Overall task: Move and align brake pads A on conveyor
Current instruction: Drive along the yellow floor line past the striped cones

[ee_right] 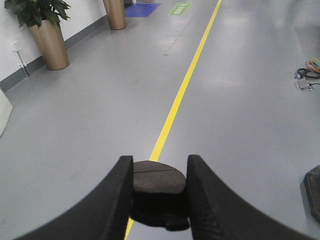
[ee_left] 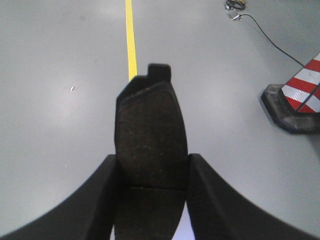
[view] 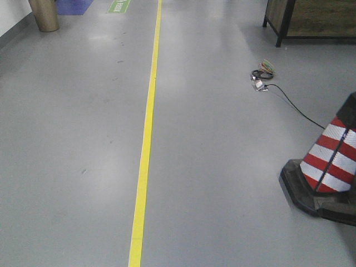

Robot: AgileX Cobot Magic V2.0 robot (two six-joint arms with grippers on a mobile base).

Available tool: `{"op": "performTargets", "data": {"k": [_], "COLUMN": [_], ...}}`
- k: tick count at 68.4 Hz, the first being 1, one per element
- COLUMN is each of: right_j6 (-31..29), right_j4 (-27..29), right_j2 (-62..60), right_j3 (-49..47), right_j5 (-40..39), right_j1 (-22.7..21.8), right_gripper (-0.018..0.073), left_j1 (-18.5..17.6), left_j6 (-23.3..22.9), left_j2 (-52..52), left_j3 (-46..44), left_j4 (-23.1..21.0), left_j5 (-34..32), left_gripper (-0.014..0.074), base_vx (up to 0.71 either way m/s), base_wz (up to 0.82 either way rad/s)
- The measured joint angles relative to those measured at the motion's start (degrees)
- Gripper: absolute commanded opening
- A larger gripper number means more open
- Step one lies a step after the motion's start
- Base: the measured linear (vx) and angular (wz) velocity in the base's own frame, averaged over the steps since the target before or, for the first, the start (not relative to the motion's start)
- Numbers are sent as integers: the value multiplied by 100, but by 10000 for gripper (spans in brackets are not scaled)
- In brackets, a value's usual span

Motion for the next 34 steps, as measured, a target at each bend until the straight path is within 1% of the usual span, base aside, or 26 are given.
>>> {"op": "performTargets", "data": {"k": [17, 34], "right_j6": [0, 0], "right_j4": [0, 0], "right_j2": [0, 0], "right_j3": [0, 0], "right_j5": [0, 0], "right_j1": [0, 0], "right_gripper": [-4, -4], "left_j1": [0, 0], "left_j6": [0, 0], "left_j2": [0, 0], "left_j3": [0, 0], "left_j4": [0, 0], "left_j5": [0, 0], "left_gripper": [-6, -6], "base_vx": [51, 43], "base_wz": [0, -3]}}
